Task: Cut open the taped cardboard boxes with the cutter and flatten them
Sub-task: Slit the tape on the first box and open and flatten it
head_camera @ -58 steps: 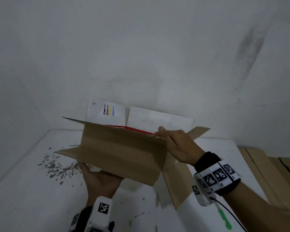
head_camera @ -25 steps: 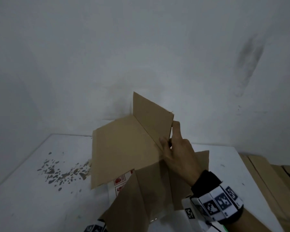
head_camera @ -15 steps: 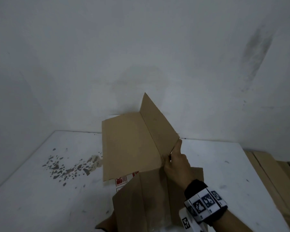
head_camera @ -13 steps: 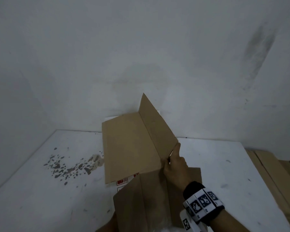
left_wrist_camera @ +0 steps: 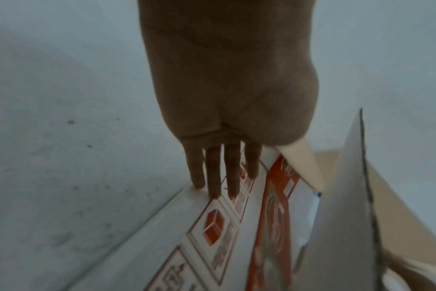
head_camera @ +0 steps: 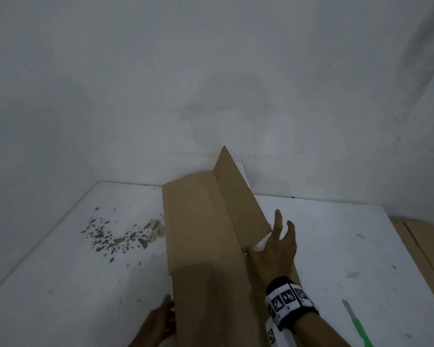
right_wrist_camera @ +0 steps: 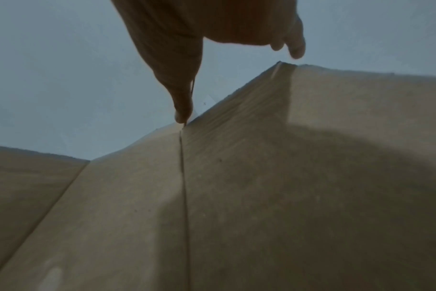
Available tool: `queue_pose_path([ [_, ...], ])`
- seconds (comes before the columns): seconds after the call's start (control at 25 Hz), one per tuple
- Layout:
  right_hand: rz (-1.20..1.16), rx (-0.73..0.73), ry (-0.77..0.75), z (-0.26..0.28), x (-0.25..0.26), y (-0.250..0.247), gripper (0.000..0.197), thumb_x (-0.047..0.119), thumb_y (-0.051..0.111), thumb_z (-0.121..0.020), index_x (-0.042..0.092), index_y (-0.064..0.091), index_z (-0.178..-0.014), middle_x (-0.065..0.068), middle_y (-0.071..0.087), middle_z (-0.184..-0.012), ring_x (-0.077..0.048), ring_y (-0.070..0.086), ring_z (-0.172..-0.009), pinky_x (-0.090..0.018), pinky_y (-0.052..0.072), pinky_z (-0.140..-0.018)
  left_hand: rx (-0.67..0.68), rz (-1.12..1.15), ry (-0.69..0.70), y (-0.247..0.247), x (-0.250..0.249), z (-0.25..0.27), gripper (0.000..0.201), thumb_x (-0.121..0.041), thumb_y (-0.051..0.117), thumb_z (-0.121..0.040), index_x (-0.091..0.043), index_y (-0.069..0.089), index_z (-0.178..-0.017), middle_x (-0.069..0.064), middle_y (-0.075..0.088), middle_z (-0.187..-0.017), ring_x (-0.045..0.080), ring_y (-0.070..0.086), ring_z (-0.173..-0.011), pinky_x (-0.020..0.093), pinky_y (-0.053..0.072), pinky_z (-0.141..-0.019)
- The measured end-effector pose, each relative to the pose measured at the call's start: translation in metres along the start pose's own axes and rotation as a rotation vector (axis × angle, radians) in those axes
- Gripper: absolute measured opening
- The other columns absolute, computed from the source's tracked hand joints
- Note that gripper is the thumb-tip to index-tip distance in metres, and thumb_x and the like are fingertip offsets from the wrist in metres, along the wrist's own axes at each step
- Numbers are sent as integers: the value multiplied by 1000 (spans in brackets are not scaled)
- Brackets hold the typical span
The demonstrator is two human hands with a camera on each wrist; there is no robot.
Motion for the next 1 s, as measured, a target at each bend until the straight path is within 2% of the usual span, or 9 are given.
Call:
queue_pose_path([
  [0.08, -14, 67, -34, 4, -4, 8, 126, 24, 86, -68, 49, -5, -152, -3, -6, -161, -35, 25, -144, -58, 27, -116, -18, 77, 133, 0, -12, 1, 56, -52, 30, -104, -9, 60, -121, 14, 65, -117, 32, 58, -109, 44, 40, -101],
  [0.16, 38, 176, -36, 8, -18, 25, 115, 18, 82, -75, 49, 3, -154, 6, -19, -159, -33, 19, -149, -59, 25, -117, -47, 37, 425, -3, -24, 11, 41, -46, 41, -102, -21, 55, -131, 8, 50, -146, 29, 45, -134, 47, 31, -112],
  [0.24, 117, 309, 12, 11, -31, 35, 100, 23, 74, -86, 39, 6, -157, 6, -28, -158, -32, 3, -153, -60, 25, -117, -88, -429, 812, 7, -31, 23, 59, -51, 65, -89, -39, 41, -141, -10, 30, -157, 18, 27, -146, 42, 21, -118],
  [0.32, 196, 374, 17, 14, -47, 43, 86, 33, 60, -97, 34, 0, -158, -2, -31, -160, -30, -10, -153, -59, 18, -120, 6, -1106, 1121, 29, -16, 13, 74, -62, 67, -82, -40, 39, -147, -7, 22, -163, 20, 16, -151, 44, 9, -121],
  [0.4, 259, 441, 8, 17, -57, 47, 79, 43, 47, -102, 32, -8, -158, -5, -31, -161, -30, -15, -152, -59, 12, -121, 141, -1537, 1020, 49, -8, -3, 72, -70, 51, -81, -32, 52, -141, 5, 30, -161, 30, 25, -147, 52, 7, -118],
  [0.48, 319, 468, -22, 18, -65, 51, 77, 51, 36, -103, 32, -14, -157, -5, -32, -160, -30, -17, -152, -60, 10, -121, 197, -1698, 791, 55, 1, -22, 77, -76, 32, -87, -27, 51, -144, 4, 22, -159, 29, 32, -145, 52, -4, -114],
  [0.6, 389, 514, -20, 19, -77, 52, 76, 62, 20, -100, 28, -20, -155, -6, -32, -160, -29, -18, -152, -60, 4, -120, 185, -1689, 665, 49, 14, -52, 102, -92, -1, -73, -34, -14, -155, 0, -33, -153, 22, -22, -148, 46, -39, -97],
  [0.8, 454, 547, -30, 19, -87, 58, 103, 80, -37, -60, 25, -34, -147, -3, -38, -152, -25, -19, -151, -56, -8, -119, 312, -1598, 463, 46, 28, -62, 101, -99, -2, -54, -51, -36, -137, -4, -57, -137, 22, -44, -137, 55, -18, -115],
  [1.0, 536, 629, -7, 15, -84, 61, 107, 78, -40, -56, 23, -32, -148, -8, -27, -161, -28, -18, -152, -59, -7, -119, 309, -1622, 431, 45, 30, -68, 103, -98, 17, -65, -50, -32, -142, -3, -54, -141, 20, -42, -137, 57, -16, -115],
])
Point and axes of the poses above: each hand's wrist, its own z-axis away from the middle knuckle, its own y-axis out of the palm, x = y × z, the point moved 3 cm from there along -z, towards the middle knuckle
